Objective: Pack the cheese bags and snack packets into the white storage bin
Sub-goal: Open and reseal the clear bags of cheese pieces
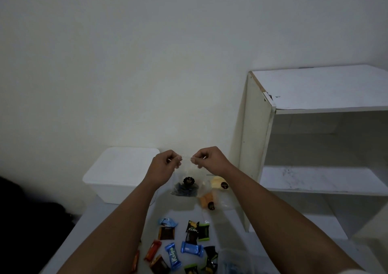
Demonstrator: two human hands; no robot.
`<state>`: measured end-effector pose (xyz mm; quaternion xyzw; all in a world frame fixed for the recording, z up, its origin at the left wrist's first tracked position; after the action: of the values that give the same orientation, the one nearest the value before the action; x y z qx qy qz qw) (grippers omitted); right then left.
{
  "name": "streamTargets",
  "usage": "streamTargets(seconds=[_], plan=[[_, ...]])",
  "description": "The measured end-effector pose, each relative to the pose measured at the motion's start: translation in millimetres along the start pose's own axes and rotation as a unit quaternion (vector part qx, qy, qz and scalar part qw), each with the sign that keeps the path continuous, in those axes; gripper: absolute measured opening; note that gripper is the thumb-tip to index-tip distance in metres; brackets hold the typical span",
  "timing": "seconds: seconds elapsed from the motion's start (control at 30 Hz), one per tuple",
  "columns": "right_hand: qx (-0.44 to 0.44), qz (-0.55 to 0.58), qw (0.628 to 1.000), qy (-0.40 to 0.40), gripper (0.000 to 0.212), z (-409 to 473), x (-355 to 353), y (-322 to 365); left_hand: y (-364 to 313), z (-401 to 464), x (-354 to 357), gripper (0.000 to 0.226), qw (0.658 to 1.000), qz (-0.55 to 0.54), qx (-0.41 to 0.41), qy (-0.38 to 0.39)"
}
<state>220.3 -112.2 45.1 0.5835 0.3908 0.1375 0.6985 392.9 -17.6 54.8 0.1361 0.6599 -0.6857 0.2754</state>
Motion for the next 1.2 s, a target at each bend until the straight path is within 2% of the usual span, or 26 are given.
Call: streamTargets(seconds=[0.1,0.27,0.43,0.57,0.8,0.97,1.2], plan=[[0.006,-0.007,1.000,-0.023,0.018,-1,-1,-3,1,2,-1,0.018,1.000,0.007,-0.007,0.004],[0.030,0.003,0.998,-0.063,0.039,-4,-1,-8,2,2,-9,0.017,1.000,0.007,0.000,0.011],[0.003,0.036,0.999,-0.041,0.016,-4,7,-1,13,4,-30,0.018,0.999,-0.030,-0.007,0.010],[0.015,0.023,0.995,-0.094,0.023,-4,11,2,21,3,-41,0.021,0.998,-0.062,-0.003,0.028],[0.005,0.001,0.997,-0.072,0.013,-2,36,20,35,-5,-64,0.021,0.991,-0.127,-0.014,0.038],[0.007,0.025,0.994,-0.109,0.018,-5,58,30,45,-15,-77,0.021,0.975,-0.211,-0.035,0.059],[0.029,0.061,0.990,-0.124,0.018,-11,95,38,58,-36,-102,0.020,0.976,-0.187,-0.010,0.109]])
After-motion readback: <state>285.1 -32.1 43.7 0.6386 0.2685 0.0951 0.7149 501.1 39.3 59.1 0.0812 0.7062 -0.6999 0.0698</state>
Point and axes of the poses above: each hand's wrist, its own z-axis towards the middle knuckle, its own x-axis out of the palm, y = z × x, the point moved 5 cm from there along z, towards the middle knuckle, and after that the axes turned 10 degrees about y, right-handed, at the moved point
